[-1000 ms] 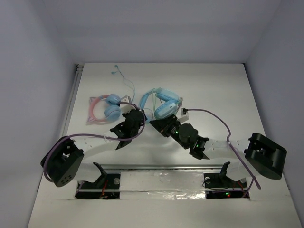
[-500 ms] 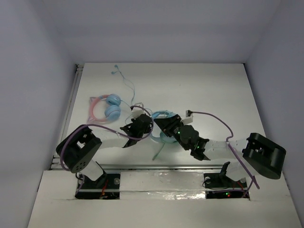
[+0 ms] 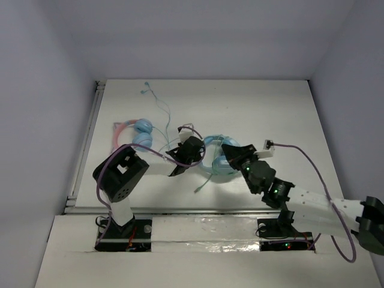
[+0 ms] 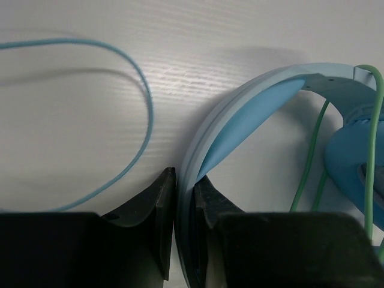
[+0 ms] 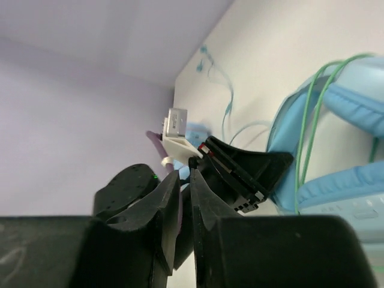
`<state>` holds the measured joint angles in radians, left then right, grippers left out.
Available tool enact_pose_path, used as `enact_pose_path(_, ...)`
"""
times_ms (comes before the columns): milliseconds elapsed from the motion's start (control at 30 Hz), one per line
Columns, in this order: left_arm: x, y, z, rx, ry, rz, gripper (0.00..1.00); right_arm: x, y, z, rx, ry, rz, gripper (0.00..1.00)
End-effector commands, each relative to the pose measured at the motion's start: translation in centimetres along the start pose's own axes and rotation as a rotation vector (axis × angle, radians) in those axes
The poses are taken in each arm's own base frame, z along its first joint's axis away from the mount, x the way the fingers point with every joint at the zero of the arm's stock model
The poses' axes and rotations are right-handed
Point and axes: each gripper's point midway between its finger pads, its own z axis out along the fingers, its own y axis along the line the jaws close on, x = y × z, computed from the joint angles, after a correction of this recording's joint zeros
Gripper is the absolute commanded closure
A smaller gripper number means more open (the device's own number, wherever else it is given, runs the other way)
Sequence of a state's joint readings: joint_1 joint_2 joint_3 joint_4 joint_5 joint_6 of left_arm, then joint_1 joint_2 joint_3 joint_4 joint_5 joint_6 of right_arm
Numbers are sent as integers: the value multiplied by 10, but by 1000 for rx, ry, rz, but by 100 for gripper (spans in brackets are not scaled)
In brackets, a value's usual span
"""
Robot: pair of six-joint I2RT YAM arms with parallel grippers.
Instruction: Wrap the headphones
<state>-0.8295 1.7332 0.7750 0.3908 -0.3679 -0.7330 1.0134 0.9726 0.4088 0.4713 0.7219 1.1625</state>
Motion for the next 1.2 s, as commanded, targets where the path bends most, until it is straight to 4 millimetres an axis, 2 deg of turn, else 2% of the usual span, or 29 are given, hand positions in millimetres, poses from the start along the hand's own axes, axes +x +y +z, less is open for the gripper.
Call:
enact_pose_path(0, -43, -52, 10, 120, -109, -64, 100, -51, -19, -15, 98, -157, -158, 82)
enact_pose_path(67, -39, -57, 21, 128, -105, -52, 100, -66, -23, -26, 122, -179, -220, 82)
enact_pose_path(100, -50, -70, 24, 151, -126, -62, 100, -79, -13, -35, 95, -198, -204, 82)
enact_pose_path(133, -46, -71, 31, 149, -122, -46, 100, -85, -11, -39, 92, -202, -217, 80)
enact_pose_path(200, -57, -88, 36, 176, -129, -42, 100, -102, -3, -52, 85, -213, -248, 73)
enact_pose_path(233, -54, -89, 39, 170, -119, -37, 99, -109, -4, -56, 101, -224, -263, 61)
enact_pose_path(267, -56, -92, 38, 180, -120, -33, 92, -113, -8, -61, 126, -219, -302, 54)
enact_pose_path(300, -58, -93, 36, 193, -125, -33, 83, -123, 1, -66, 118, -232, -296, 46)
enact_pose_path(333, -67, -97, 27, 209, -146, -42, 64, -132, 6, -71, 115, -247, -292, 28)
enact_pose_path(367, -74, -94, 23, 198, -172, -45, 58, -135, 3, -74, 133, -240, -331, 21)
enact_pose_path(400, -75, -88, 17, 189, -180, -43, 52, -146, 16, -79, 122, -253, -320, 9)
enact_pose_path(433, -93, -91, 3, 198, -225, -58, 42, -150, 14, -83, 139, -251, -344, 4)
enact_pose_path(467, -99, -91, -6, 209, -238, -58, 38, -155, 18, -85, 140, -255, -358, 0)
enact_pose_path(500, -104, -85, -13, 196, -258, -48, 33, -158, 22, -87, 139, -255, -367, 0)
enact_pose_path(533, -124, -91, -34, 226, -301, -66, 26, -169, 35, -92, 127, -271, -354, 0)
enact_pose_path(567, -130, -89, -44, 226, -315, -65, 24, -174, 36, -95, 142, -270, -382, 0)
enact_pose_path(600, -148, -90, -68, 257, -360, -76, 21, -179, 40, -97, 145, -275, -392, 0)
enact_pose_path(633, -157, -91, -81, 275, -383, -82, 18, -185, 45, -100, 146, -284, -400, 0)
enact_pose_path(700, -165, -90, -105, 305, -405, -80, 16, -198, 58, -107, 138, -291, -429, 0)
enact_pose_path(733, -181, -92, -130, 344, -445, -91, 15, -200, 63, -109, 128, -281, -442, 0)
enact_pose_path(800, -186, -88, -150, 360, -446, -86, 14, -210, 75, -118, 106, -271, -445, 0)
enact_pose_path(833, -199, -89, -176, 409, -483, -101, 13, -208, 82, -121, 71, -242, -445, 0)
enact_pose_path(900, -198, -85, -197, 443, -480, -81, 11, -218, 97, -134, -9, -238, -425, 0)
enact_pose_path(933, -208, -82, -222, 478, -516, -101, 9, -217, 106, -139, -66, -218, -412, 0)
enact_pose_path(967, -206, -78, -230, 489, -509, -86, 8, -221, 115, -145, -114, -226, -387, 0)
enact_pose_path(1000, -209, -75, -241, 502, -521, -86, 7, -225, 118, -150, -146, -231, -392, 0)
enact_pose_path(1033, -218, -67, -263, 524, -558, -105, 6, -233, 122, -160, -186, -246, -363, 0)
enact_pose_path(1133, -219, -52, -291, 554, -601, -99, 6, -243, 122, -167, -205, -284, -343, 0)
enact_pose_path(1167, -217, -48, -294, 561, -607, -99, 6, -242, 120, -165, -195, -289, -344, 0)
